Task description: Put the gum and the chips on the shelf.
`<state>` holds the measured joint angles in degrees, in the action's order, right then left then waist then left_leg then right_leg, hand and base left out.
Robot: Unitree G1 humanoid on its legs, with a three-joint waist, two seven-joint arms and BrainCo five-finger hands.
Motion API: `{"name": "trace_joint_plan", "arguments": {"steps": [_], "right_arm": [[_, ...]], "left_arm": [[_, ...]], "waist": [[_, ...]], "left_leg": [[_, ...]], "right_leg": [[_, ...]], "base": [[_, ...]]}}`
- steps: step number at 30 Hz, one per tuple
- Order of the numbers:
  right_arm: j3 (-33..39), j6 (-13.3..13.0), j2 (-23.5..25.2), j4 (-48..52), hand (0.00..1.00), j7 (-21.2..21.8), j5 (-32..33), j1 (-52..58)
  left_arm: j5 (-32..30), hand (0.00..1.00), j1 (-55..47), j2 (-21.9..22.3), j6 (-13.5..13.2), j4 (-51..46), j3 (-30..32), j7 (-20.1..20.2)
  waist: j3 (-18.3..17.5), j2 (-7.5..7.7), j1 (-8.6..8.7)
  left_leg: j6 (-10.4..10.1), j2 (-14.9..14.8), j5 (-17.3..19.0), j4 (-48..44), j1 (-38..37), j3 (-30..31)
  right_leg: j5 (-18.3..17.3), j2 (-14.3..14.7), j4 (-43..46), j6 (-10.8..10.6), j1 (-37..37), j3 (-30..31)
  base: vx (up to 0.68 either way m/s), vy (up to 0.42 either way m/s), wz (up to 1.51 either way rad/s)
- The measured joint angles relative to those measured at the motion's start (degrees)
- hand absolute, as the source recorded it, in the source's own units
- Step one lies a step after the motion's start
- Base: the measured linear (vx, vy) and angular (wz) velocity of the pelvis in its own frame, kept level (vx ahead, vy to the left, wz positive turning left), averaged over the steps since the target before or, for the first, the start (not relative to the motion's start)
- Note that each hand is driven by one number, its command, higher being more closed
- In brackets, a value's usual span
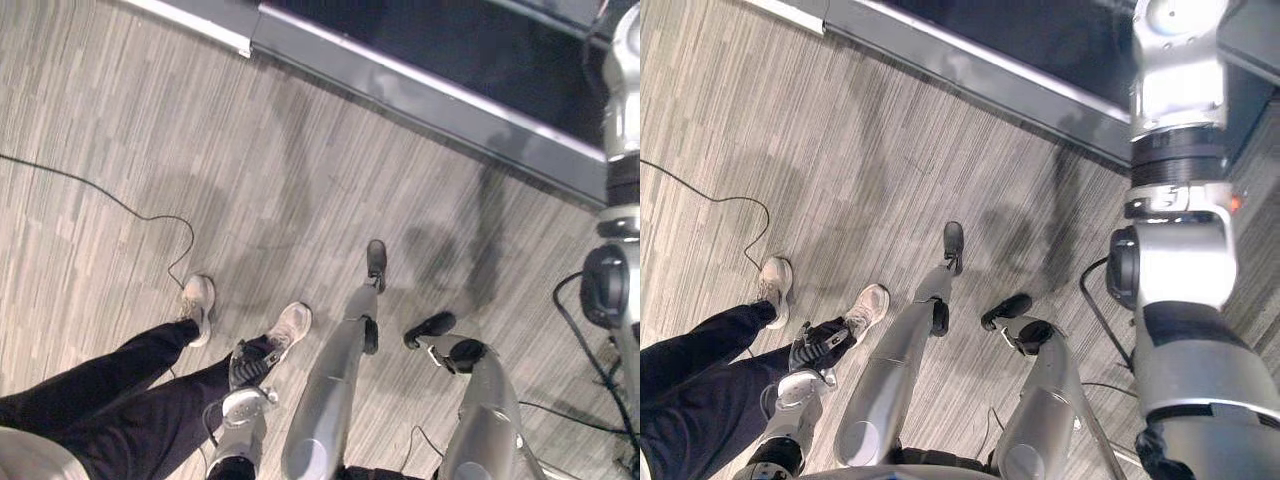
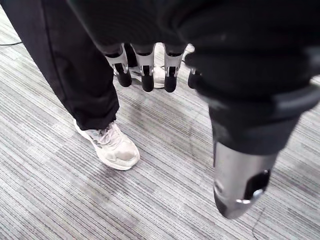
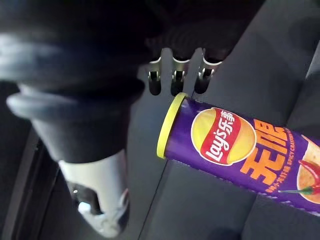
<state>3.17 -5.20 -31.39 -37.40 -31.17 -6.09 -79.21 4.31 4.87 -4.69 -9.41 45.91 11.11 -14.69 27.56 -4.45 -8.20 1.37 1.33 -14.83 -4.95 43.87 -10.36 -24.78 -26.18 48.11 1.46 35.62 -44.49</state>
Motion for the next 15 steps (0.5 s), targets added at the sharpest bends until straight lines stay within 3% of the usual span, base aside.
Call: {"name": "trace_joint_plan", "arguments": {"steps": [3,15], "right_arm": [[3.06,-0.23,1.14,0.24,0.00,0.15,1.82,3.07],[7.78,-0.15,0.99,0.52,0.00,0.33,2.75,5.52]], "left_arm": [[-0.01,0.00,0.00,-0.12,-0.01,-0.12,-0.65,0.27],[-0.07,0.00,-0.06,-0.18,0.05,-0.13,-2.64,1.60]], "waist": [[-0.50,0.93,-0.15],[-0.53,0.89,0.17]], "left_leg": [[-0.14,0.09,-0.11,1.18,-1.91,-0.26],[-0.13,0.41,-1.61,3.28,-5.69,-0.17]], "right_leg": [[0.05,0.06,-0.52,-0.09,-1.48,-0.04],[-0.37,0.05,-0.65,-0.47,-4.46,-0.35]], "base": [[-0.09,-0.049,0.01],[-0.08,-0.081,0.01]]}}
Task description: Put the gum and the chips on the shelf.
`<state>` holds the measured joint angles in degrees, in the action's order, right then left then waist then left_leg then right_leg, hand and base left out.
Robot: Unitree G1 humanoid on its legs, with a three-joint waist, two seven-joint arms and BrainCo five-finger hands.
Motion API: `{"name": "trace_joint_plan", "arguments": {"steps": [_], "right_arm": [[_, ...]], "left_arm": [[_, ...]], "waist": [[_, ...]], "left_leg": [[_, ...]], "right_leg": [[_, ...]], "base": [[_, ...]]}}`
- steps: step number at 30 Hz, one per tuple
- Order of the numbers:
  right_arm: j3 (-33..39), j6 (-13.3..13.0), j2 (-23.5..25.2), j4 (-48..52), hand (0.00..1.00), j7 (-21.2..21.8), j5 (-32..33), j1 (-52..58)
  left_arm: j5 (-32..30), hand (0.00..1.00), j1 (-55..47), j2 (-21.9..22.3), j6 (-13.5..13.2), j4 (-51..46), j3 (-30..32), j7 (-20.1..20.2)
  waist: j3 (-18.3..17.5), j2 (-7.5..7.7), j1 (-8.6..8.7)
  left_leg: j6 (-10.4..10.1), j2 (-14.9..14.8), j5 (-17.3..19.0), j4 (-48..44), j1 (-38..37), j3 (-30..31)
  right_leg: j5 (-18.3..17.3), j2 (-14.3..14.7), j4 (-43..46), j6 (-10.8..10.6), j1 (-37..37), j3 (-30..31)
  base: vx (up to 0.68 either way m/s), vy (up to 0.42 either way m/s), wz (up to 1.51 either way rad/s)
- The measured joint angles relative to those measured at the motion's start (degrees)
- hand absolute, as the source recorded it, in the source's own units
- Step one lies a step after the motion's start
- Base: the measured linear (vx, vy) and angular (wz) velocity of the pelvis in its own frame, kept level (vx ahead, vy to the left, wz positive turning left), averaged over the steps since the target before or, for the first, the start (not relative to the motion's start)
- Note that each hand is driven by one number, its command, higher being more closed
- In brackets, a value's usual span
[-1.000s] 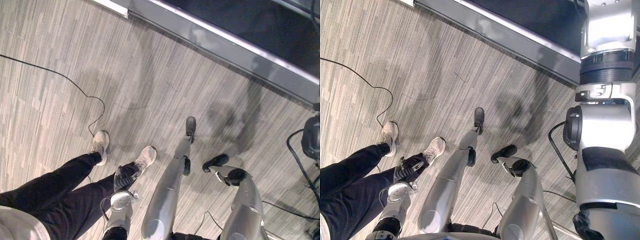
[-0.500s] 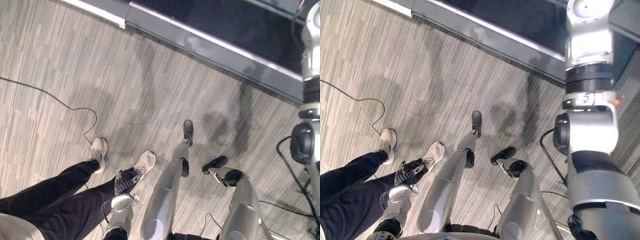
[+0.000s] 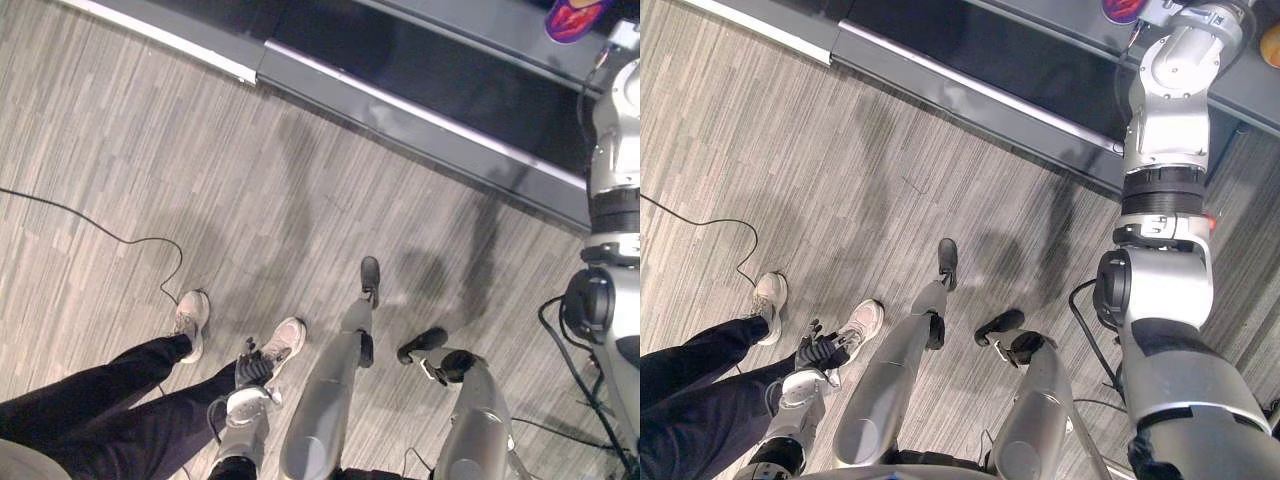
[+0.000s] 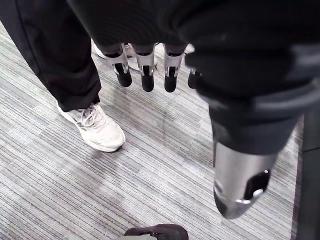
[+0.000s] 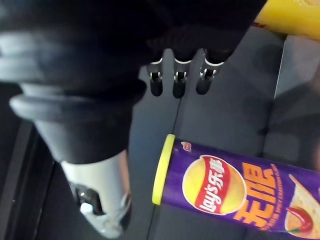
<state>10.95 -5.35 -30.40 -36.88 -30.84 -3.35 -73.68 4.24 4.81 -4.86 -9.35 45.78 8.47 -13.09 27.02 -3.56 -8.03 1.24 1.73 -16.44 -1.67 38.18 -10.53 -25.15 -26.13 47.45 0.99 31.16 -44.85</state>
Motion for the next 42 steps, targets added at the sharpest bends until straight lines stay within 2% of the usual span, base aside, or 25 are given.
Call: {"name": "trace_joint_plan", "arguments": {"steps": [7,10,13,16,18,19,20,21,22,23,24,25,28,29,30,33,35,38,40,42], "right_arm": [[-0.10,0.40,0.64,0.82,0.00,-1.73,-1.41,0.50],[0.01,1.39,4.30,5.12,0.00,-3.87,-3.20,2.65],[-0.07,1.41,9.47,10.61,0.00,-5.49,-3.55,5.44],[-0.23,1.42,16.82,18.48,0.00,-7.59,-4.68,11.97],[-2.27,1.35,23.76,25.95,0.00,-9.19,-7.10,21.06],[-3.45,1.40,25.53,27.75,0.00,-9.36,-7.95,23.85],[-6.69,1.44,28.85,31.23,0.00,-9.42,-10.38,30.08],[-8.37,1.31,29.97,32.33,0.00,-9.27,-12.12,33.01],[-13.59,1.14,32.96,33.23,0.00,-8.38,-14.73,38.96],[-15.50,0.65,33.68,33.26,0.00,-7.13,-14.81,40.96],[-21.40,-0.84,33.90,33.28,0.00,-3.80,-14.79,45.71],[-24.59,-1.41,33.47,33.33,0.00,-2.13,-14.82,47.62],[-37.95,-4.32,30.76,33.40,0.00,7.75,-14.62,56.56],[-39.27,-5.04,30.15,33.49,0.00,10.38,-14.35,58.36],[-41.16,-5.82,28.58,33.47,0.00,15.61,-12.73,62.41],[-41.40,-6.14,26.84,29.14,0.00,23.11,-8.82,70.36],[-39.85,-5.93,25.42,23.29,0.00,28.09,-6.65,75.61],[-34.65,-5.43,24.60,14.36,0.00,31.21,-5.38,79.47],[-30.77,-4.82,24.37,6.97,0.00,31.83,-6.68,81.00],[-23.81,-4.46,23.83,-2.24,0.00,31.83,-9.82,82.81]], "left_arm": [[-0.45,0.00,0.00,0.16,0.05,0.05,-0.37,0.05],[-0.66,0.00,0.00,0.15,0.17,0.18,-1.50,0.02],[-1.14,0.00,0.11,0.20,0.81,1.12,-1.95,0.00],[-2.92,0.00,0.02,0.23,1.87,3.50,-1.76,-0.11],[-3.34,0.00,-0.19,0.47,2.55,5.01,-1.23,-0.25],[-3.35,0.00,-0.31,0.60,2.55,5.66,-0.74,-0.26],[-3.96,0.00,-0.71,1.19,2.83,7.13,1.09,-0.53],[-4.82,0.00,-0.90,1.24,3.18,7.81,1.31,-0.80],[-5.66,0.00,-1.52,1.28,3.57,9.31,1.44,-1.42],[-5.95,0.00,-1.91,1.31,3.76,9.70,1.44,-1.60],[-7.37,0.00,-2.54,1.01,4.15,10.65,2.31,-1.86],[-7.86,0.00,-2.92,0.81,4.54,11.08,2.70,-1.85],[-9.61,0.00,-5.15,-0.72,4.98,13.33,3.15,-1.72],[-9.80,0.00,-5.29,-1.03,5.05,13.84,3.13,-1.61],[-10.19,0.00,-5.59,-1.42,5.05,14.71,3.13,-1.02],[-10.33,0.00,-7.09,-1.57,4.98,15.86,4.41,0.52],[-10.35,0.00,-8.69,-1.56,4.92,17.05,5.45,2.23],[-10.34,0.00,-10.12,-1.50,4.95,17.98,6.24,3.67],[-10.35,0.00,-11.46,-0.99,4.94,18.18,7.21,4.74],[-10.30,0.00,-12.61,-0.32,4.92,18.20,7.71,5.08]], "waist": [[0.00,-0.02,0.02],[-0.03,-0.08,0.05],[-1.05,-0.53,0.05],[-1.16,-0.48,-0.03],[-1.92,-0.38,0.08],[-2.52,-0.41,0.07],[-4.45,-0.03,0.14],[-5.16,0.21,0.18],[-6.50,1.02,0.36],[-7.09,1.40,0.47],[-8.40,2.42,0.64],[-9.05,2.80,0.76],[-12.48,5.30,2.90],[-13.04,5.67,3.01],[-13.92,6.29,3.05],[-15.71,6.97,3.64],[-17.74,6.95,4.75],[-18.69,6.83,5.79],[-19.39,6.58,6.45],[-20.17,5.92,6.48]], "left_leg": [[-0.02,-0.08,0.03,0.04,-2.18,-0.18],[-0.08,-0.17,0.13,-0.01,-4.65,-0.28],[-0.29,-0.73,0.80,-0.50,-6.02,-0.36],[-0.33,-1.45,1.64,-0.61,-9.36,-1.20],[-0.31,-1.93,2.46,-0.66,-12.63,-1.25],[0.14,-2.20,2.81,-0.84,-13.08,-1.22],[0.12,-2.79,3.58,-0.98,-13.69,-1.24],[-0.21,-3.03,3.82,-0.89,-14.27,-1.26],[-0.82,-3.57,4.34,-0.36,-16.21,-1.25],[-1.25,-3.83,4.65,-0.27,-16.79,-1.24],[-1.62,-4.55,5.12,0.47,-18.65,-1.25],[-1.75,-4.78,5.46,1.12,-19.61,-1.28],[-1.88,-5.39,6.05,3.70,-23.81,-3.29],[-2.01,-5.48,6.32,3.79,-24.48,-3.67],[-2.01,-5.51,6.87,4.33,-26.34,-4.62],[-1.77,-5.33,7.53,5.79,-30.48,-6.28],[-1.87,-5.42,7.62,7.12,-32.46,-7.80],[-2.46,-5.74,8.37,7.19,-34.47,-9.26],[-2.42,-5.87,8.78,7.36,-35.66,-10.30],[-2.37,-6.23,9.25,7.53,-36.93,-11.40]], "right_leg": [[-0.15,0.02,-0.17,0.11,-2.12,0.04],[-0.20,0.29,-0.88,0.01,-4.67,0.09],[-0.13,1.13,-2.07,-0.12,-6.45,0.13],[0.28,2.44,-4.22,-0.77,-9.81,0.78],[1.07,3.88,-6.84,-1.79,-13.49,1.11],[1.73,4.51,-7.90,-2.05,-14.26,1.04],[2.50,5.95,-10.19,-2.41,-15.42,1.21],[2.96,6.62,-11.41,-2.63,-16.11,1.42],[4.11,8.33,-14.51,-3.01,-18.16,2.08],[4.60,9.03,-15.78,-3.13,-18.80,2.47],[6.00,10.85,-19.11,-3.31,-20.48,3.57],[6.58,11.64,-20.55,-3.46,-21.08,4.04],[8.71,14.12,-25.95,-4.02,-24.38,6.29],[9.03,14.41,-26.84,-4.07,-24.96,6.69],[9.50,14.77,-28.12,-4.42,-26.37,7.70],[10.31,15.23,-30.22,-4.97,-29.49,9.56],[11.22,15.91,-31.98,-5.16,-30.50,11.18],[11.88,16.39,-33.31,-5.22,-31.74,13.21],[12.18,16.56,-33.78,-5.26,-32.40,14.38],[13.17,17.37,-35.54,-5.15,-33.58,15.57]], "base": [[-0.09,-0.087,-0.01],[-0.07,-0.085,-0.05],[-0.08,-0.092,-0.09],[-0.03,-0.098,-0.20],[0.02,-0.094,-0.18],[0.06,-0.075,-0.26],[0.07,-0.067,-0.23],[0.09,-0.061,-0.37],[0.07,-0.048,-0.32],[0.10,-0.078,-0.53],[0.09,-0.065,-0.45],[0.11,-0.065,-0.52],[0.09,-0.026,-0.38],[0.09,-0.008,-0.47],[0.07,-0.002,-0.35],[0.08,0.011,-0.39],[0.07,0.025,-0.41],[0.04,0.015,-0.38],[0.03,0.019,-0.36],[0.02,0.021,-0.29]]}}
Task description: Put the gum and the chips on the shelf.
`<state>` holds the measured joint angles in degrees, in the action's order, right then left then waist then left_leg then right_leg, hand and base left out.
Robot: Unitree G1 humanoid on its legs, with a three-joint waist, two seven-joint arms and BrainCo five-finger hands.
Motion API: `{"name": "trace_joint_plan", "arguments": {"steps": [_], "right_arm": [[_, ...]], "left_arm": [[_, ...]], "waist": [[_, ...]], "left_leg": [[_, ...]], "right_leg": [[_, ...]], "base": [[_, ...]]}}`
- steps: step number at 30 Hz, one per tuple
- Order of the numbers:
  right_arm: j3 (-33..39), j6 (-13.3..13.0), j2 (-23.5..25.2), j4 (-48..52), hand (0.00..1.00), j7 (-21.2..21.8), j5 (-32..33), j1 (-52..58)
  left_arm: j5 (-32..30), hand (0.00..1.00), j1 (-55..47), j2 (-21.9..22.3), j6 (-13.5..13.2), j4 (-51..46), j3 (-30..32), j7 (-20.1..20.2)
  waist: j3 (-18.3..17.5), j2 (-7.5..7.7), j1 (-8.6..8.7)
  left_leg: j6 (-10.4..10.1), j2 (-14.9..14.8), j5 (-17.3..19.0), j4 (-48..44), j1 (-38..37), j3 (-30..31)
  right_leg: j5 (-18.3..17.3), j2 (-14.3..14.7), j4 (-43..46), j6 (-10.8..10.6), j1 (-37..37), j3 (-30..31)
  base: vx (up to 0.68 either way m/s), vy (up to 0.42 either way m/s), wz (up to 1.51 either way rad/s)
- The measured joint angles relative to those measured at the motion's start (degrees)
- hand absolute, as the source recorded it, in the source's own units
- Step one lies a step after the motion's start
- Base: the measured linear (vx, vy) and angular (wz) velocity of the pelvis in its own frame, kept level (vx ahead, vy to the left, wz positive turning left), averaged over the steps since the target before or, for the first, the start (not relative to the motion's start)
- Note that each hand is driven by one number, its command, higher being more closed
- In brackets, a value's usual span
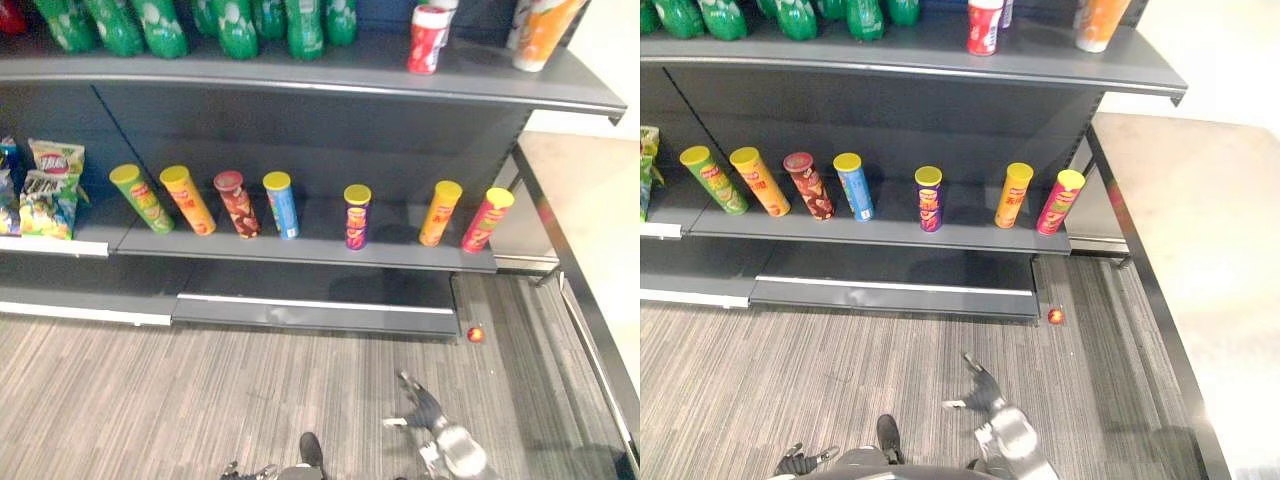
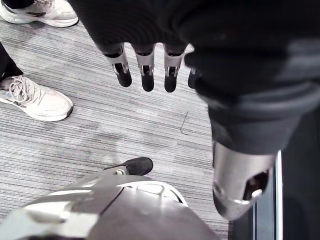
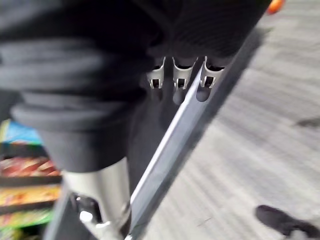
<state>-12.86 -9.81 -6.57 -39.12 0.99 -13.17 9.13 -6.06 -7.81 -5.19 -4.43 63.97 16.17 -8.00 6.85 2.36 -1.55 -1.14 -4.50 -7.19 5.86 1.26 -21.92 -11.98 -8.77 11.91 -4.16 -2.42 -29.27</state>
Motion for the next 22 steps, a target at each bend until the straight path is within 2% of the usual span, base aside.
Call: {"name": "trace_joint_plan", "arguments": {"steps": [3,8,12,17,22], "right_arm": [[10.70,1.27,0.53,-8.68,0.00,-1.97,-2.10,-0.09],[24.59,3.42,1.03,-21.91,0.00,-4.62,-2.40,0.65],[31.34,4.60,2.82,-24.94,0.00,-5.66,-0.97,1.36],[36.08,5.90,3.55,-26.51,0.00,-5.72,4.79,1.33],[40.76,6.62,4.76,-27.57,0.00,-5.78,10.17,1.02]], "left_arm": [[0.65,0.00,-1.09,0.29,-0.37,0.13,0.05,1.86],[1.45,0.00,-1.74,1.02,-0.35,1.43,1.78,2.32],[1.48,0.00,-2.39,1.22,-0.33,2.11,2.48,2.30],[4.10,0.00,-2.59,1.62,0.02,2.81,4.31,2.75],[10.82,0.00,-2.70,1.60,0.31,4.49,5.27,3.79]], "waist": [[-0.53,-0.81,0.23],[-1.24,-1.63,0.49],[-1.44,-1.95,1.47],[-1.51,-1.98,1.40],[-1.46,-2.02,1.34]], "left_leg": [[-0.18,-0.32,0.27,0.06,-1.26,-1.04],[-0.38,-0.09,0.84,0.09,-2.37,-0.93],[-0.20,0.20,1.28,0.10,-2.67,-0.92],[0.17,0.70,1.76,0.10,-2.88,-1.20],[-0.19,1.06,2.76,0.14,-4.79,-2.42]], "right_leg": [[0.75,0.64,-1.55,0.05,-1.19,0.98],[0.96,0.72,-3.00,-0.36,-3.03,0.79],[1.25,0.67,-4.00,-0.82,-3.76,0.72],[2.24,0.59,-5.51,-1.08,-4.45,0.91],[2.54,0.50,-6.95,-1.38,-6.34,1.78]], "base": [[0.01,0.020,-0.19],[0.03,0.019,0.00],[0.06,0.018,0.00],[0.08,0.018,-0.03],[0.06,0.007,-0.11]]}}
